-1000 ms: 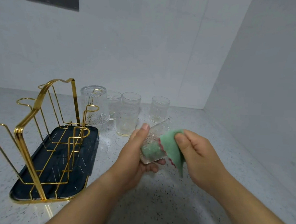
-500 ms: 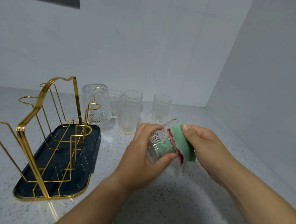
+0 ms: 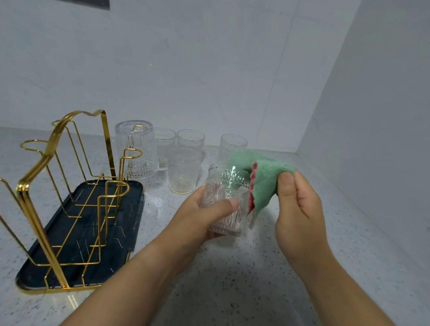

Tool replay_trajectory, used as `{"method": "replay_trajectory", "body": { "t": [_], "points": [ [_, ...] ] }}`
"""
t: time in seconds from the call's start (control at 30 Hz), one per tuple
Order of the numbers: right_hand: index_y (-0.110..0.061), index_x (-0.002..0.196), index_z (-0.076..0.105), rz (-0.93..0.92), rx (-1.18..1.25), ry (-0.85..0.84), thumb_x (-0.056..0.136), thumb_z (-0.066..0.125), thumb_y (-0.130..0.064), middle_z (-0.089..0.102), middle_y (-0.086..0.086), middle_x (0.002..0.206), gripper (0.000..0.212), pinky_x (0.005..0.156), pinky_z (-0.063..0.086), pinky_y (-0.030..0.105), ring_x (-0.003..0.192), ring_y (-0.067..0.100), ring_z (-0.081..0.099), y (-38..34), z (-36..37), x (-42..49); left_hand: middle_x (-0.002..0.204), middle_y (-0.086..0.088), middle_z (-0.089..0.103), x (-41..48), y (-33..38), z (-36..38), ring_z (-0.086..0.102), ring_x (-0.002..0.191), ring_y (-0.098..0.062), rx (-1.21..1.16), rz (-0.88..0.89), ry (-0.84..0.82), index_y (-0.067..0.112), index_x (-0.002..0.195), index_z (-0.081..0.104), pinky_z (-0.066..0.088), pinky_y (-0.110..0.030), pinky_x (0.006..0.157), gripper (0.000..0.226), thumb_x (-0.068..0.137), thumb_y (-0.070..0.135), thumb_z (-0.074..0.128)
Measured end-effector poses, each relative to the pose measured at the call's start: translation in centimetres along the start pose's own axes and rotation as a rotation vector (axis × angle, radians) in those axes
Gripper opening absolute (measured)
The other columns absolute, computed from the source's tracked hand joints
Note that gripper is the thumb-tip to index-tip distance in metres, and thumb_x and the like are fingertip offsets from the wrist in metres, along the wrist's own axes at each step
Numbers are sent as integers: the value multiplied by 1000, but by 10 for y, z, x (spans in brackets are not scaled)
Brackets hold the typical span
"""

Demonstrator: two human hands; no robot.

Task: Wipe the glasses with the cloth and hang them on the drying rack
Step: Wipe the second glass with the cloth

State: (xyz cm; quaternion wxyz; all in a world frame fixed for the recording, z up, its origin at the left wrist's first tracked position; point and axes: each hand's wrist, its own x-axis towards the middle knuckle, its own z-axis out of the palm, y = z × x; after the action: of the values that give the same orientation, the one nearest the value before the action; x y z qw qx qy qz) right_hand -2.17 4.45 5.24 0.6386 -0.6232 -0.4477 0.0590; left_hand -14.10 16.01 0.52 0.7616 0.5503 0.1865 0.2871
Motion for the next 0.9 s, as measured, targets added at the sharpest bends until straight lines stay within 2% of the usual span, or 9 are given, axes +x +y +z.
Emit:
{"method": "replay_trajectory", "body": {
  "t": [0.13,0.23,0.33,0.4,0.47,0.53,0.67,0.77,0.9],
  "points": [
    [-22,96,69,58,162,84,109,36,-39,71,12,96,39,79,60,36,92,26,72,3,8,-20,108,-6,79,3,1,-2,78,95,-23,-123,-20,57,11,135,59,62,-35,77,70,73,30,84],
    [-22,91,71,214,260,56,100,36,-59,67,24,84,52,70,56,51,74,34,67,3,16,-36,111,-12,77,5,5,-1,77,99,-28,-249,-13,136,3,142,53,63,-37,78,80,73,27,85],
    [-49,126,63,261,179,-128,101,27,-64,73,5,116,47,82,58,33,95,15,69,7,39,-59,132,-27,68,4,6,4,71,117,-40,-360,-30,148,-2,150,45,60,-48,99,103,71,42,93],
    [-58,147,31,154,78,-174,103,25,-56,31,-29,162,44,119,32,19,146,-9,33,10,57,-70,142,-30,62,0,4,6,64,129,-44,-392,-81,140,2,149,49,52,-56,110,110,65,55,96],
    [-61,143,15,117,-9,-149,104,22,-49,2,-37,164,42,121,12,8,149,-19,4,8,70,-70,140,-26,65,-4,2,7,66,128,-40,-357,-101,108,5,143,60,54,-48,109,101,67,62,91],
    [-63,142,17,177,-4,-65,104,26,-46,13,-34,161,42,115,22,6,145,-19,19,4,75,-61,131,-24,70,-8,1,10,70,119,-34,-293,-71,73,6,136,67,56,-42,103,83,78,63,82],
    [-41,144,50,405,479,124,104,40,-52,64,-26,131,42,105,49,22,117,-8,62,3,82,-35,130,-18,74,-9,1,22,73,119,-32,-304,46,141,7,141,60,60,-45,101,69,87,46,79],
    [-11,135,64,706,984,99,107,38,-50,74,9,127,54,111,46,41,121,23,68,1,89,-28,124,-8,77,-5,3,20,75,115,-24,-221,185,247,11,140,58,63,-28,84,60,86,30,78],
    [-5,136,63,849,1117,-68,108,29,-50,72,17,128,62,119,37,42,128,29,63,5,82,-32,103,1,77,-4,0,13,76,88,-5,-86,239,301,19,129,57,59,-17,69,43,92,9,75]
  ]
}}
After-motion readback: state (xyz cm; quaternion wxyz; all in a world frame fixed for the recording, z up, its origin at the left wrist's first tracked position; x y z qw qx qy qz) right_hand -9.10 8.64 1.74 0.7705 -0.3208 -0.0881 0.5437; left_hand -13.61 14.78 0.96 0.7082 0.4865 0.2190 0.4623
